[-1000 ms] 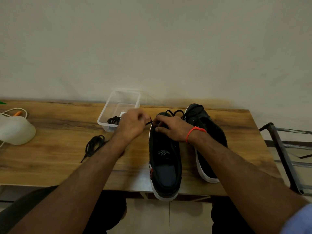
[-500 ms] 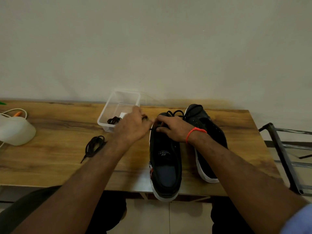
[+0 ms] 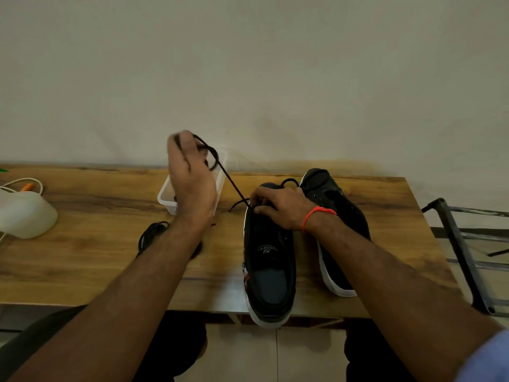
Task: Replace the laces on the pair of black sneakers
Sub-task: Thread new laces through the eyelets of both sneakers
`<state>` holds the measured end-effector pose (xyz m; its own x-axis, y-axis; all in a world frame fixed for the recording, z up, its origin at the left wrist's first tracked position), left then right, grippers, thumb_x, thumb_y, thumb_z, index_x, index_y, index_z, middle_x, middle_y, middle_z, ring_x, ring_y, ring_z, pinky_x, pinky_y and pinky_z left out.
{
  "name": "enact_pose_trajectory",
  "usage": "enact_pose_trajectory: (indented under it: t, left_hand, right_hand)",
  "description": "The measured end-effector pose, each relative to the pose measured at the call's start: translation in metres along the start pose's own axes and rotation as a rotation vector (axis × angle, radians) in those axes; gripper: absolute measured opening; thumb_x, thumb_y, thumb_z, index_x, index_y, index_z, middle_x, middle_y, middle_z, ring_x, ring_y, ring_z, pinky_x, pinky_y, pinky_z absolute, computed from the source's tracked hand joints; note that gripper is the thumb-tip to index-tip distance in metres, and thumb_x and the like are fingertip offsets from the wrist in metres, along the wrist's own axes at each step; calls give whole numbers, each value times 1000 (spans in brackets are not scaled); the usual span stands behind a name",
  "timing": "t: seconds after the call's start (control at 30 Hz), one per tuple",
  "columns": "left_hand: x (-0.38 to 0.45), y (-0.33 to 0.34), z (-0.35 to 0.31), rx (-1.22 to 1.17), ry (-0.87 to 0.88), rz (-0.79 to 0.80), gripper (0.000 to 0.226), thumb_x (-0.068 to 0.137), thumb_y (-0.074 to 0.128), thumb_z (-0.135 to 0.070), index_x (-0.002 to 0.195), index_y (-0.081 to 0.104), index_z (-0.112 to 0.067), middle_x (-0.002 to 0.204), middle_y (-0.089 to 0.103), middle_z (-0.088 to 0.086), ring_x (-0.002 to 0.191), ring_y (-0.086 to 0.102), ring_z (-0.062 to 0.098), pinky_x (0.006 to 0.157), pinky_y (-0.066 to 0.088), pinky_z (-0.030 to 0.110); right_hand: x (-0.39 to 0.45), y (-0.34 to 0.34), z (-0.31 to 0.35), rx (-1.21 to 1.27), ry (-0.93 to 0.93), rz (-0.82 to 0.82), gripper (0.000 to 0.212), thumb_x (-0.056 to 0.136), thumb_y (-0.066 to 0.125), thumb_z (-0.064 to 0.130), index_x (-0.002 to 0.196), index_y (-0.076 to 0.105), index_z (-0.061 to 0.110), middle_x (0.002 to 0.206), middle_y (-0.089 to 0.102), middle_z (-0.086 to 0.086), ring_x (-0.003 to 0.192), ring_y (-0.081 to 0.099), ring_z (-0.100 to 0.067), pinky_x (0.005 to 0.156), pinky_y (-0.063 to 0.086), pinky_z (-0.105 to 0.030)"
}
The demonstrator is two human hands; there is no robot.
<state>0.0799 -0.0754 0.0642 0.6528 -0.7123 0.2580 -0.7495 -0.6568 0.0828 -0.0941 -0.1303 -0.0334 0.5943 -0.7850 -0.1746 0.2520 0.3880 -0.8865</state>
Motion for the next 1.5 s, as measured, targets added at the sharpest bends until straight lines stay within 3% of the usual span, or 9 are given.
enact_pose_trajectory:
  t: [0.17, 0.33, 0.4, 0.57, 0.73, 1.13, 1.33, 1.43, 1.5]
  left_hand:
    - [9, -12, -5, 73, 51, -29, 29, 109, 34, -39, 86, 50, -30, 80, 49, -11, 71, 48, 1, 68, 42, 23]
    - [-14, 22, 70, 1100, -265, 834, 34, 100, 50, -42, 99, 69, -14, 96, 67, 5, 89, 63, 21, 74, 49, 33]
    - [-30, 26, 80, 1232, -246, 938, 32, 98, 55, -44, 104, 70, -16, 92, 66, 5, 84, 62, 19, 70, 50, 34]
    - [-35, 37, 74, 1199, -111, 867, 26, 99, 59, -38, 114, 56, -18, 101, 62, 2, 91, 61, 21, 79, 54, 39]
    - [-60, 52, 84, 1036, -80, 950, 25, 102, 56, -20, 126, 63, -21, 110, 68, 3, 93, 62, 16, 78, 53, 33]
    - [-15, 25, 16, 972, 172, 357, 19, 104, 43, -34, 101, 48, -16, 86, 60, 3, 75, 58, 26, 63, 48, 42]
    - [-35, 24, 67, 1470, -132, 848, 51, 100, 37, -56, 116, 64, -17, 104, 63, 6, 98, 59, 28, 88, 48, 44]
    - [-38, 25, 71, 1512, -102, 818, 51, 98, 39, -55, 118, 66, -17, 125, 63, 11, 127, 50, 34, 110, 32, 56]
    - [-34, 33, 56, 1432, 11, 700, 44, 98, 41, -52, 106, 70, -19, 109, 66, 6, 117, 54, 30, 106, 35, 56]
  right_hand:
    - [0, 0, -1, -6, -1, -5, 19, 102, 52, 38, 120, 54, 36, 114, 65, 8, 110, 55, -19, 99, 28, -43]
    - [1, -11, -12, 138, 81, -79, 33, 93, 56, 17, 121, 57, 35, 107, 63, 10, 109, 56, -18, 100, 38, -51]
    - [1, -20, -21, 121, 144, -162, 36, 91, 52, 16, 122, 60, 33, 115, 61, 7, 115, 52, -21, 101, 41, -52]
    - [1, -5, -30, -122, 221, -84, 34, 97, 58, 46, 129, 59, 33, 136, 48, -2, 130, 39, -32, 108, 31, -53]
    - [2, -4, -17, -94, 143, -92, 31, 96, 58, 35, 127, 57, 40, 134, 45, 0, 129, 36, -32, 107, 28, -54]
    - [2, 0, -15, -196, 161, -57, 38, 99, 55, 36, 137, 49, 37, 146, 38, -1, 134, 34, -35, 110, 30, -58]
    - [-3, -7, -19, -175, 206, -128, 19, 99, 53, 26, 117, 57, 29, 132, 45, -4, 127, 39, -33, 107, 34, -56]
    - [-4, -15, -23, -99, 225, -191, 14, 97, 54, 26, 110, 59, 27, 125, 47, -3, 124, 40, -30, 105, 34, -52]
    - [-5, -22, -22, -42, 205, -255, 15, 96, 55, 27, 111, 58, 25, 121, 49, -2, 121, 42, -27, 104, 35, -50]
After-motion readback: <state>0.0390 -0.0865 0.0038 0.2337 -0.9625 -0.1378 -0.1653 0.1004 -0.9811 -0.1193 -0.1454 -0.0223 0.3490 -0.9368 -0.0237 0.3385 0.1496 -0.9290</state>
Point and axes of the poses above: each hand's wrist, its own x-axis towards the middle knuckle, its own y-axis out of the palm, z = x × y, the point moved 9 cm from there along x, towards the middle knuckle
